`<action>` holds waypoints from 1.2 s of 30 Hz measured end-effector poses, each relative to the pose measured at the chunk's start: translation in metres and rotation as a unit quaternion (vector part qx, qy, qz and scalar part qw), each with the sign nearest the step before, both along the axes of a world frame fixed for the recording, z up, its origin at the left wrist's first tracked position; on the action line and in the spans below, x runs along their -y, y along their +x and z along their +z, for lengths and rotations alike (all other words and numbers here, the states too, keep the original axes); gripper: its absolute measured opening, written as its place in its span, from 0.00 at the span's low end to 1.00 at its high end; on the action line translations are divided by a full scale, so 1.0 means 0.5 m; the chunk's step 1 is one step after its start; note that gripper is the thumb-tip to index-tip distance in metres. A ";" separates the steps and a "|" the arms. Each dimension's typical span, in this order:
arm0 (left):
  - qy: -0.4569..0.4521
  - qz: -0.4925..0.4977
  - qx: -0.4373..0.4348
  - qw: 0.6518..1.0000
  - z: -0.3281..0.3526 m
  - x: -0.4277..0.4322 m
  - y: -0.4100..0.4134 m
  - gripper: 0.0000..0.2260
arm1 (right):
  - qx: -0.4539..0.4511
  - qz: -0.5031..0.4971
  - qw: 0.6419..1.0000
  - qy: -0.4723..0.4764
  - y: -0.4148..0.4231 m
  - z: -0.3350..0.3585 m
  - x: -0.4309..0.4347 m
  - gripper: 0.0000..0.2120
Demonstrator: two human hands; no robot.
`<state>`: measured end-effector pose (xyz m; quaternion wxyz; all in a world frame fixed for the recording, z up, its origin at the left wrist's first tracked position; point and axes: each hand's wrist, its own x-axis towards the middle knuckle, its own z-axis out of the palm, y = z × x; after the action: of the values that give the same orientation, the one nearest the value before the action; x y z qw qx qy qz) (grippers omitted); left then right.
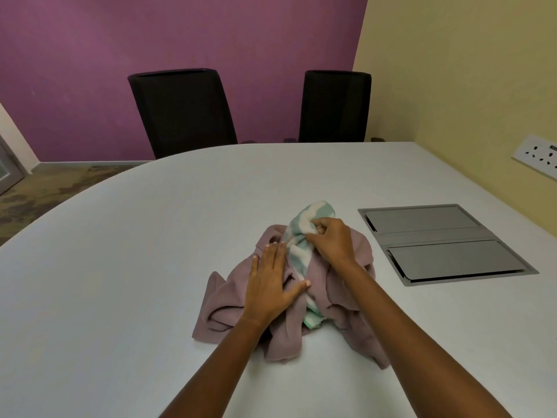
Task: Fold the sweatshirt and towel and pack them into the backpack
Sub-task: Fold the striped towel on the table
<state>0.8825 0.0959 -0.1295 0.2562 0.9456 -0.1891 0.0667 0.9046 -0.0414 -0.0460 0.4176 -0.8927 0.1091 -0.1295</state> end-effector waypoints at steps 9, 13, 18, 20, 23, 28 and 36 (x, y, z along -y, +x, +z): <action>-0.019 0.044 -0.013 0.999 0.024 -0.009 -0.034 0.44 | 0.135 -0.009 0.987 0.091 -0.064 0.123 -0.001 0.14; -0.084 0.056 -0.025 0.995 0.038 0.001 -0.047 0.42 | 0.175 0.002 0.980 0.093 -0.101 0.153 0.002 0.14; -0.095 0.053 -0.054 0.993 0.067 0.010 -0.060 0.34 | 0.223 -0.002 0.966 0.130 -0.145 0.187 -0.001 0.13; -0.083 0.051 -0.067 0.993 0.083 0.011 -0.075 0.38 | 0.249 -0.001 0.958 0.144 -0.161 0.208 -0.007 0.12; -0.100 0.051 -0.073 0.991 0.075 0.013 -0.084 0.49 | 0.294 0.007 0.937 0.188 -0.189 0.252 -0.012 0.11; -0.300 0.000 -0.137 0.944 0.087 0.012 -0.118 0.19 | 0.315 0.042 0.890 0.326 -0.233 0.316 -0.019 0.08; -0.520 0.068 -0.294 0.799 0.180 0.004 -0.196 0.08 | 0.194 0.046 0.899 0.389 -0.312 0.250 0.002 0.13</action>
<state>0.7844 0.0940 -0.0397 0.7472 0.6552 0.0234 -0.1090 0.7486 -0.0423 0.0790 0.7502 -0.6201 0.0262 -0.2281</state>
